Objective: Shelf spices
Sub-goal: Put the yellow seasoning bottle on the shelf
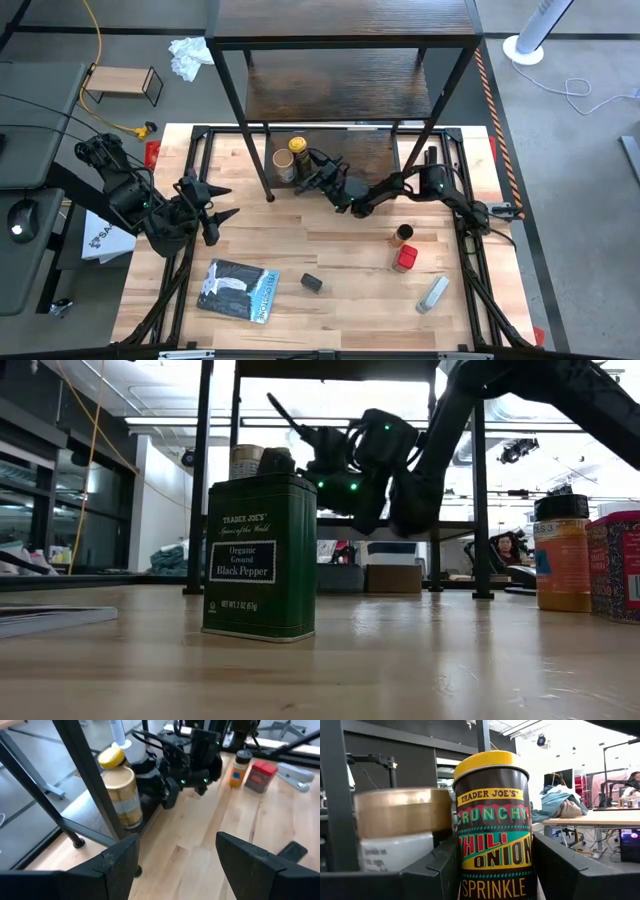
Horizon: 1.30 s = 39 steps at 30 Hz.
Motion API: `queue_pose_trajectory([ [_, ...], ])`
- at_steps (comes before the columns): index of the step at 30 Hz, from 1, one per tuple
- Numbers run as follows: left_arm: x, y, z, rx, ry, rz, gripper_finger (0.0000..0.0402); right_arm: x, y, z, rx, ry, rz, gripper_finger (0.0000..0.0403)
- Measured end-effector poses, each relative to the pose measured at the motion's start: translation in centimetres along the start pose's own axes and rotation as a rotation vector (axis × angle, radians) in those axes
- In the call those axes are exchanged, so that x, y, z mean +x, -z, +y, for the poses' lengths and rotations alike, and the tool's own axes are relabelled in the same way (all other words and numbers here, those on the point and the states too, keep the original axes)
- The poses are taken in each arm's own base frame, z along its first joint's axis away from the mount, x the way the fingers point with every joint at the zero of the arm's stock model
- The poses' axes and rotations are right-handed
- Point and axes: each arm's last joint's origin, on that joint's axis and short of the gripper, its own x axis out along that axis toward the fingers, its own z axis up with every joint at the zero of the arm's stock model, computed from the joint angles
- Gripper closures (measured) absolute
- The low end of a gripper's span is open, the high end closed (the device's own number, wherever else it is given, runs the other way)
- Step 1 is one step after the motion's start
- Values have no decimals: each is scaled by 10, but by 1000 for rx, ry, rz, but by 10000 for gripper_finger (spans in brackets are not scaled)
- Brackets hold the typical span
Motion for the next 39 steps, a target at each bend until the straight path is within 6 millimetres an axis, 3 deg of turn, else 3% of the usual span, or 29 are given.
queue_pose_trajectory([
  [10,0,1,0,1,20,29,143,-6,-2,6,-122,111,28,175],
  [29,0,1,0,-24,21,31,143,-14,-1,17,-273,97,72,168],
  [39,0,1,0,-24,21,31,143,-14,0,15,-293,166,95,103],
])
